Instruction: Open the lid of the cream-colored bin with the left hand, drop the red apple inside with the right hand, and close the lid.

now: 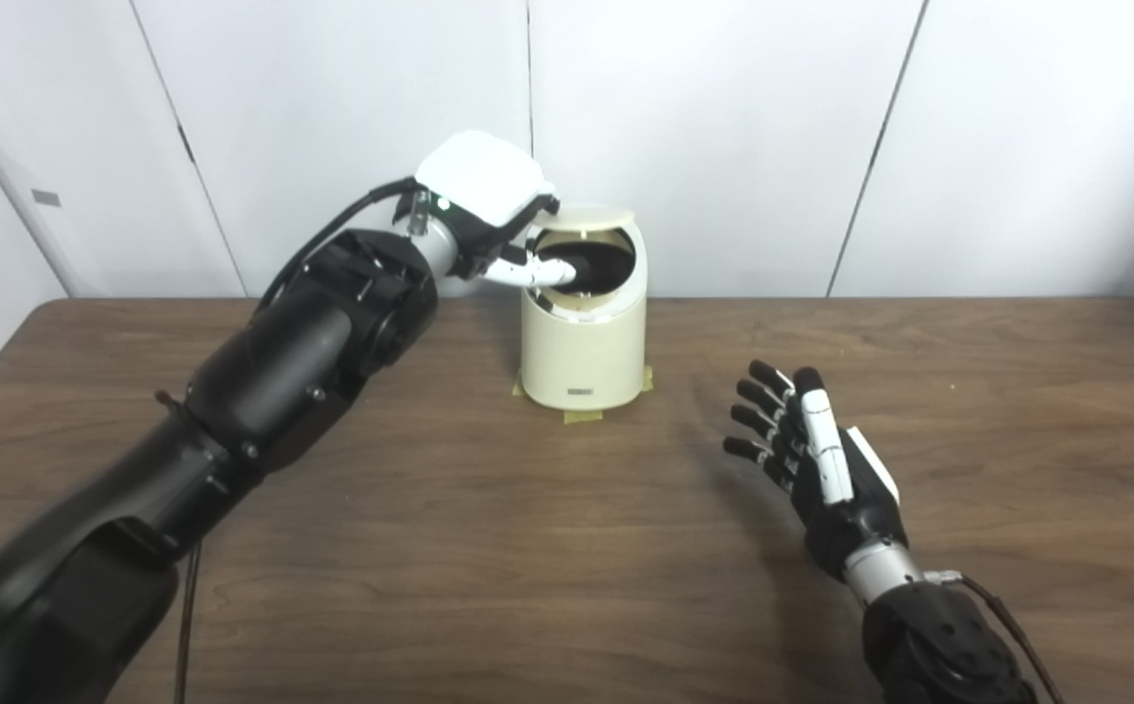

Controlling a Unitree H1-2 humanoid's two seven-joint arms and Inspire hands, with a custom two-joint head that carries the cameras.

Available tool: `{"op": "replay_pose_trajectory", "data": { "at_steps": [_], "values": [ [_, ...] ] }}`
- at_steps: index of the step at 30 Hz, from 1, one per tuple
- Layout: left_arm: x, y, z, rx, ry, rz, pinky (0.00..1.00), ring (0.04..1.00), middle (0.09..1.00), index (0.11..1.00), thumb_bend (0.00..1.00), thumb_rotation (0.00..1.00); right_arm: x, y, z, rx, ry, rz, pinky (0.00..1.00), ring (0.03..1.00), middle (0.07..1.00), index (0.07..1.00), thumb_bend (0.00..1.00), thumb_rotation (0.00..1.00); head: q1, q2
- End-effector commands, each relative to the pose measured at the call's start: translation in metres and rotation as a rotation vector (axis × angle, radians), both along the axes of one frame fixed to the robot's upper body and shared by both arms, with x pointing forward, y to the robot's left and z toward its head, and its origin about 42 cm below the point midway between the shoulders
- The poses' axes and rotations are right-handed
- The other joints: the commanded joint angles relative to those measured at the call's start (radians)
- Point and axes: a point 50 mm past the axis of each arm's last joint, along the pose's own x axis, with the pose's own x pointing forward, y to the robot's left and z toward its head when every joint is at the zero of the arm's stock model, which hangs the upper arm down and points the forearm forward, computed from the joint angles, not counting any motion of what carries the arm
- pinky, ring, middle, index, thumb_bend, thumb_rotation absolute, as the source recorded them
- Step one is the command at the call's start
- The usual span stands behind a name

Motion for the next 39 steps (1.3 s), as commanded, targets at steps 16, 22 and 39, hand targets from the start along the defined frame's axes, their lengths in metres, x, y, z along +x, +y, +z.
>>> {"op": "replay_pose_trajectory", "data": {
  "at_steps": [16, 22, 39],
  "values": [
    [-0.016, -0.001, -0.003, -0.017, -0.068, -0.065, 0.96, 0.907, 0.868, 0.846, 0.51, 0.97, 0.009, 0.003, 0.018, -0.009, -0.082, 0.033, 0.79, 0.899, 0.903, 0.940, 0.52, 1.00, -0.004, 0.011],
    [-0.022, -0.007, -0.013, -0.015, -0.080, -0.105, 0.96, 0.924, 0.887, 0.865, 0.51, 0.95, 0.008, 0.003, 0.016, -0.023, -0.083, 0.036, 0.80, 0.902, 0.904, 0.936, 0.50, 1.00, -0.007, 0.016],
    [-0.043, -0.027, -0.024, 0.074, -0.203, -0.066, 0.89, 0.892, 0.869, 0.843, 0.52, 0.77, 0.011, 0.002, 0.012, -0.032, -0.059, 0.025, 0.79, 0.894, 0.887, 0.934, 0.51, 1.00, -0.011, 0.020]
  ]
}}
